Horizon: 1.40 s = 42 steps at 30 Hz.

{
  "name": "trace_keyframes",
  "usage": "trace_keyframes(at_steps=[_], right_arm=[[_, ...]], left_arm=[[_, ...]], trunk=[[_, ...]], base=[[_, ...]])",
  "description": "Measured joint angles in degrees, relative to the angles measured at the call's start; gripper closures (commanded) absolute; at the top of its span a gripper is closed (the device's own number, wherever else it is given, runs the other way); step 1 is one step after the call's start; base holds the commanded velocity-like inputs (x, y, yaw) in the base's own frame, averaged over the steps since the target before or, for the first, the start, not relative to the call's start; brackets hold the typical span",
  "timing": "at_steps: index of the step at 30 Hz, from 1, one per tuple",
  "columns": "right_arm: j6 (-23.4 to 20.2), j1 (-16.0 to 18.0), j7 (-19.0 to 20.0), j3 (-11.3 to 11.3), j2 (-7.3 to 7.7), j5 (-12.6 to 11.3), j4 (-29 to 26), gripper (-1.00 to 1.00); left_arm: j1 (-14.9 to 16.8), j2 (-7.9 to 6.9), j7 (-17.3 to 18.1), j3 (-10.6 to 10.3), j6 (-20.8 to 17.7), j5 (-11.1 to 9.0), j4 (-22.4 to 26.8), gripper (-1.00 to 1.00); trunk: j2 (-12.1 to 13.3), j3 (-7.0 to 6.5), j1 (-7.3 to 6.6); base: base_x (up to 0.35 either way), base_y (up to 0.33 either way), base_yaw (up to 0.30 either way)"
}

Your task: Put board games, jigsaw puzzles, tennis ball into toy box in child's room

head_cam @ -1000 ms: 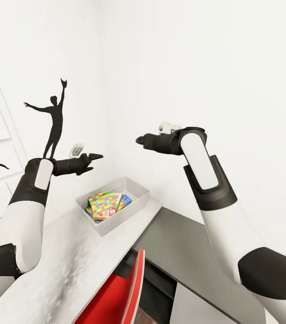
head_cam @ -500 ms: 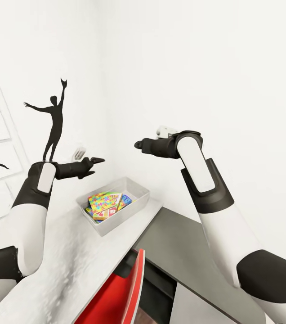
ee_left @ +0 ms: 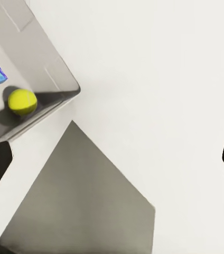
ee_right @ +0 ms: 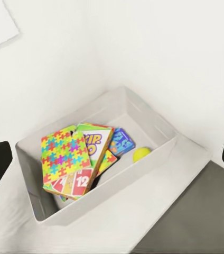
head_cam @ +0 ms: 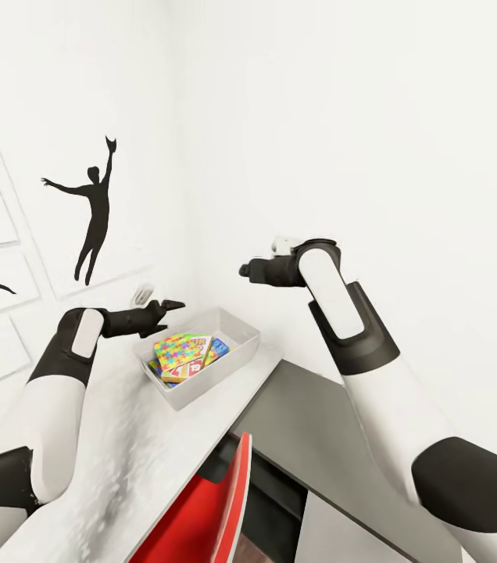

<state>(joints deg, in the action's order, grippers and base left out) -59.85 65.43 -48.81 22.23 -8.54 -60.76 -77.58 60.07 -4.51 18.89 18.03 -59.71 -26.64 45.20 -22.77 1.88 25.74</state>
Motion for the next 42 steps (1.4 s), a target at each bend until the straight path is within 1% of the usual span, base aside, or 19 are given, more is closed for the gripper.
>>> trace_keyframes(at_steps=[5, 8, 11, 14, 23, 24, 42], right_arm=[[0.0, -1.61, -0.19, 0.11, 0.01, 0.05, 1.5, -1.0], [0.0, -2.46, -0.23, 0.22, 0.06, 0.07, 1.45, -1.0], [0.0, -2.48, -0.3, 0.32, 0.06, 0.11, 1.42, -1.0], [0.0, -2.49, -0.32, 0.38, 0.0, 0.66, 1.42, -1.0], [0.0, -2.48, -0.26, 0.33, -0.07, 3.57, 1.47, -1.0], [0.0, -2.47, -0.25, 0.33, -0.07, 4.24, 1.45, -1.0], [-0.01, -2.45, -0.25, 0.32, -0.08, 4.5, 1.41, -1.0]], left_arm=[[-1.61, 0.0, 0.02, 0.01, 0.01, 0.0, 0.01, -1.0], [-2.58, 0.0, 0.05, 0.0, 0.01, 0.0, 0.02, -1.0], [-3.55, 0.0, 0.09, -0.07, 0.01, 0.0, 0.04, -1.0], [-4.52, 0.0, 0.12, -0.07, 0.01, -0.01, 0.03, -1.0], [-4.58, 0.0, 0.23, 0.06, 0.01, -0.05, 0.06, -1.0], [-4.58, 0.0, 0.25, 0.06, 0.01, -0.05, 0.06, -1.0], [-4.56, 0.0, 0.29, 0.07, -0.01, -0.06, 0.08, -1.0]], trunk=[[0.0, 0.0, 0.0], [0.0, 0.0, 0.0], [0.0, -0.01, 0.0], [-0.01, -0.15, 0.0], [-0.04, -0.88, 0.0], [-0.05, -0.96, 0.0], [-0.1, -2.49, 0.01]], base=[[0.0, 0.0, 0.0], [0.0, 0.0, 0.0], [0.0, 0.0, 0.0], [0.0, 0.0, -0.004], [0.0, 0.0, -0.05], [0.0, 0.0, -0.063], [0.0, 0.0, -0.047]])
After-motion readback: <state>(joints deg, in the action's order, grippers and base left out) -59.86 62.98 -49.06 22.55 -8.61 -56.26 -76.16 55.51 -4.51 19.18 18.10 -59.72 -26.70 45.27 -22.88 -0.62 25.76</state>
